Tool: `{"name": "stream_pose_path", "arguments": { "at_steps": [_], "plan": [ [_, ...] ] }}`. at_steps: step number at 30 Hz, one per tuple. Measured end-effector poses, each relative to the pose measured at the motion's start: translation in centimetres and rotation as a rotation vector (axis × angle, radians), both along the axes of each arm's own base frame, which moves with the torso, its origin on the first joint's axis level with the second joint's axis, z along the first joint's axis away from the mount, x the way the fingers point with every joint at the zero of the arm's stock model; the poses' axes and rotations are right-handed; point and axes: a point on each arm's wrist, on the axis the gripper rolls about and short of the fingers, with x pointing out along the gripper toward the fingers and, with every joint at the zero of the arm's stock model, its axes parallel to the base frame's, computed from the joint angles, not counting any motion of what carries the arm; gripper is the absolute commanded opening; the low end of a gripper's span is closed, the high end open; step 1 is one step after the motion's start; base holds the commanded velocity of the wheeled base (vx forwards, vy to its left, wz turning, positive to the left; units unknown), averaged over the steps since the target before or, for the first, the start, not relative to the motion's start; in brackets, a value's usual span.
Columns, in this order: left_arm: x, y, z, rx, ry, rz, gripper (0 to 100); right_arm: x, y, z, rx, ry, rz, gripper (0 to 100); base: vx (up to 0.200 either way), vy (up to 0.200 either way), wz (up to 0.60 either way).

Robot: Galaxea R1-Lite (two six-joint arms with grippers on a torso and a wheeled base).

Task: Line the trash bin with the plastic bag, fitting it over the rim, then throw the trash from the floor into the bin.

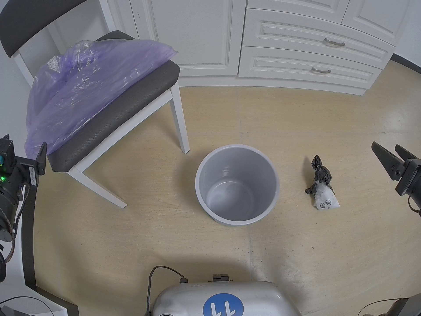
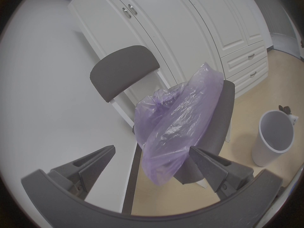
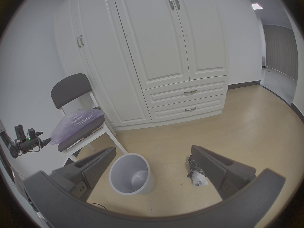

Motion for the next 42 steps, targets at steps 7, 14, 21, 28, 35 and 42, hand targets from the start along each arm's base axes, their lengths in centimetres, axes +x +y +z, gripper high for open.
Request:
{"name": "stream_pose_path", "arguments": {
  "at_steps": [7, 14, 21, 28, 35, 42],
  "plan": [
    [1.2, -0.1, -0.1, 0.028, 0.029, 0.008, 100, 0.0, 0.0, 0.1, 0.002, -0.004, -0.001, 100, 0.000, 0.000, 0.00],
    [1.4, 1.3, -0.8, 0.049, 0.067, 0.081, 100, 0.0, 0.0, 0.1, 0.002, -0.005, 0.004, 100, 0.000, 0.000, 0.00],
    [2.3, 3.0, -1.1, 0.044, 0.092, 0.133, 100, 0.1, 0.0, 0.1, 0.001, -0.003, 0.003, 100, 0.000, 0.000, 0.00],
    [2.9, 3.7, -1.8, 0.010, 0.112, 0.150, 100, 0.1, 0.0, 0.1, -0.001, -0.001, 0.002, 100, 0.000, 0.000, 0.00],
    [3.4, 4.1, -2.1, -0.031, 0.111, 0.097, 100, 0.2, 0.0, 0.0, -0.002, 0.003, 0.007, 100, 0.000, 0.000, 0.00],
    [3.6, 5.0, -2.3, -0.071, 0.109, 0.046, 100, 0.2, 0.0, -0.1, -0.002, 0.004, 0.007, 100, 0.000, 0.000, 0.00]
  ]
}}
